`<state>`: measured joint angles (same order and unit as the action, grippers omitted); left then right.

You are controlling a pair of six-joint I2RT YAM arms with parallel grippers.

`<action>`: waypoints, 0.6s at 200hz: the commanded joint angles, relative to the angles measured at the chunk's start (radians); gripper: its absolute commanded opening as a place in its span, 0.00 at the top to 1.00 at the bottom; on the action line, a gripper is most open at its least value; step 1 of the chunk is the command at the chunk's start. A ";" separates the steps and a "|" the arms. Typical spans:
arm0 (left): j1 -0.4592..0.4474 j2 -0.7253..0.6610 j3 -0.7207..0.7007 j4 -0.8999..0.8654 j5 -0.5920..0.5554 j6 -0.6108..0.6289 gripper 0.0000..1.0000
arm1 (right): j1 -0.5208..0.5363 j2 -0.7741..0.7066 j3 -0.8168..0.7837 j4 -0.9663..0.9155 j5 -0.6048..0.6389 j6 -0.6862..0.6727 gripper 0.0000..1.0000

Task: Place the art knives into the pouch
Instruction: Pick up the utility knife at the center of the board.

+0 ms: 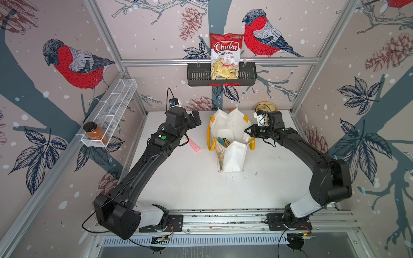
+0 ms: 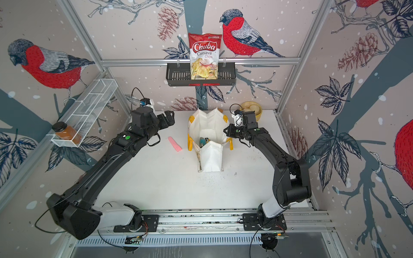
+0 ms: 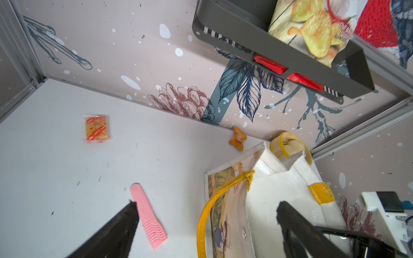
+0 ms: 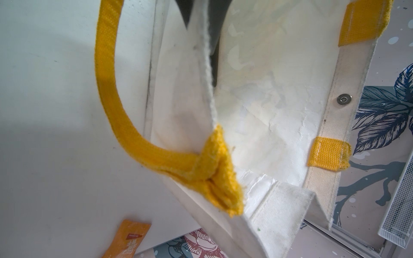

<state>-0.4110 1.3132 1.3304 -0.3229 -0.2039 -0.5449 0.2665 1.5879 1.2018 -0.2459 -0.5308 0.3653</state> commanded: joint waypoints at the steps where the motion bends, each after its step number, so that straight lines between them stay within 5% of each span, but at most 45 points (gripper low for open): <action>1: 0.032 0.030 0.021 -0.033 0.005 -0.038 0.03 | 0.003 0.000 -0.003 0.038 0.003 -0.009 1.00; 37: 0.141 0.081 -0.056 -0.064 0.115 -0.103 0.03 | 0.014 -0.006 -0.005 0.042 0.005 -0.003 1.00; 78: 0.147 0.211 -0.053 -0.109 0.274 -0.168 0.03 | 0.019 0.004 -0.001 0.044 0.003 -0.001 1.00; 120: 0.134 0.296 -0.096 -0.111 0.176 -0.205 0.06 | 0.025 0.004 -0.001 0.048 0.003 -0.001 1.00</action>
<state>-0.2760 1.5707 1.2385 -0.4194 0.0017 -0.7116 0.2893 1.5906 1.1980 -0.2325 -0.5304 0.3660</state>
